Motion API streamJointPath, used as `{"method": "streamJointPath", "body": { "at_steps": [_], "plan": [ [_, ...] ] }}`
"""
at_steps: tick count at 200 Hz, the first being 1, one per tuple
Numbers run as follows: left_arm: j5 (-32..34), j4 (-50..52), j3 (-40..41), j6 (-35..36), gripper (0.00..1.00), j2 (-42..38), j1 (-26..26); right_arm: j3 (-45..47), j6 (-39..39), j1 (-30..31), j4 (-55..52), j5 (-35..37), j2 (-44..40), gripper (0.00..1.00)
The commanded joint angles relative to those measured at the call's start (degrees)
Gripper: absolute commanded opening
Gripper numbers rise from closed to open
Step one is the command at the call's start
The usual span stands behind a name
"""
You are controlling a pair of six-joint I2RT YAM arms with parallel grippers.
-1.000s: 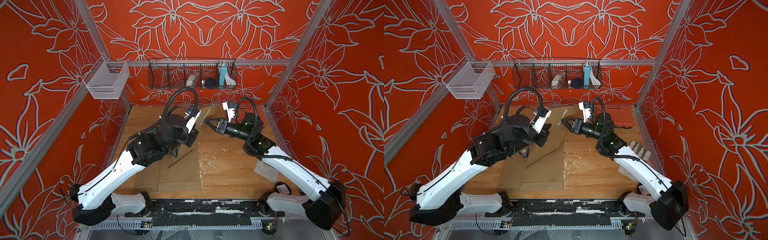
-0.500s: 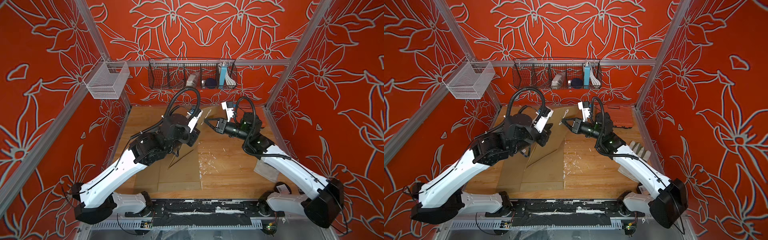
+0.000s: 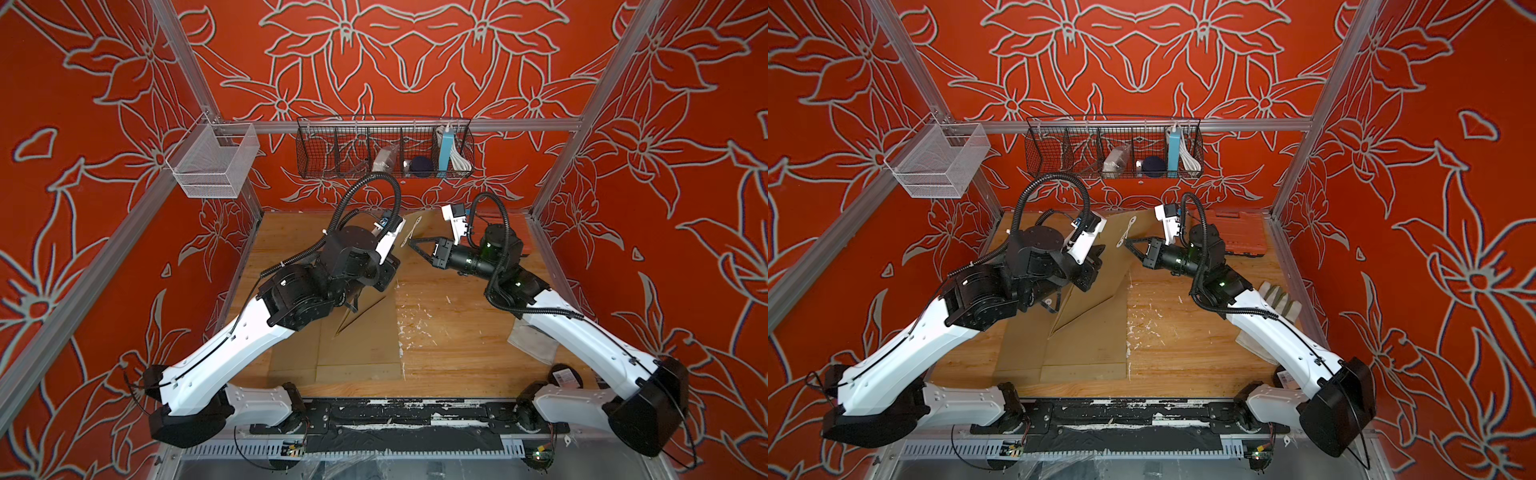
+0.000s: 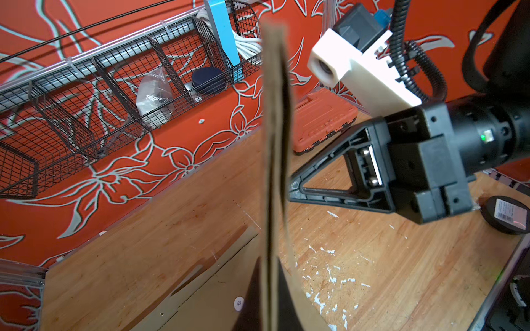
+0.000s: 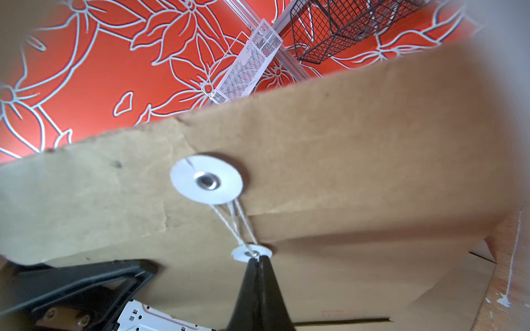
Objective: Open the file bag
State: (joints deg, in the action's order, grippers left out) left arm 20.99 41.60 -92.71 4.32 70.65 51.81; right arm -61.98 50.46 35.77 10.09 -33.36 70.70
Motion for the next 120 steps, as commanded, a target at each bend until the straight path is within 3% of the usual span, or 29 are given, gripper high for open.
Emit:
{"method": "streamJointPath", "body": {
  "at_steps": [1, 66, 90, 120],
  "plan": [
    [1.4, 0.7, -1.3, 1.2, 0.0, 0.2, 0.4, -1.5, -2.1, 0.4, -1.7, 1.1, -2.0, 0.0],
    [3.7, 2.5, -2.1, 5.0, 0.0, 1.4, 0.5, -1.7, -6.0, 0.4, -5.0, 3.2, -2.9, 0.0],
    [6.1, 3.7, -3.7, 8.1, 0.0, 2.2, 1.0, -1.5, -6.3, 0.4, -2.3, 2.0, -2.3, 0.36],
    [10.3, 5.3, -6.2, 11.4, 0.0, 4.0, 2.7, -1.7, -4.2, 0.4, 3.7, -0.6, -0.1, 0.51]
  ]
}}
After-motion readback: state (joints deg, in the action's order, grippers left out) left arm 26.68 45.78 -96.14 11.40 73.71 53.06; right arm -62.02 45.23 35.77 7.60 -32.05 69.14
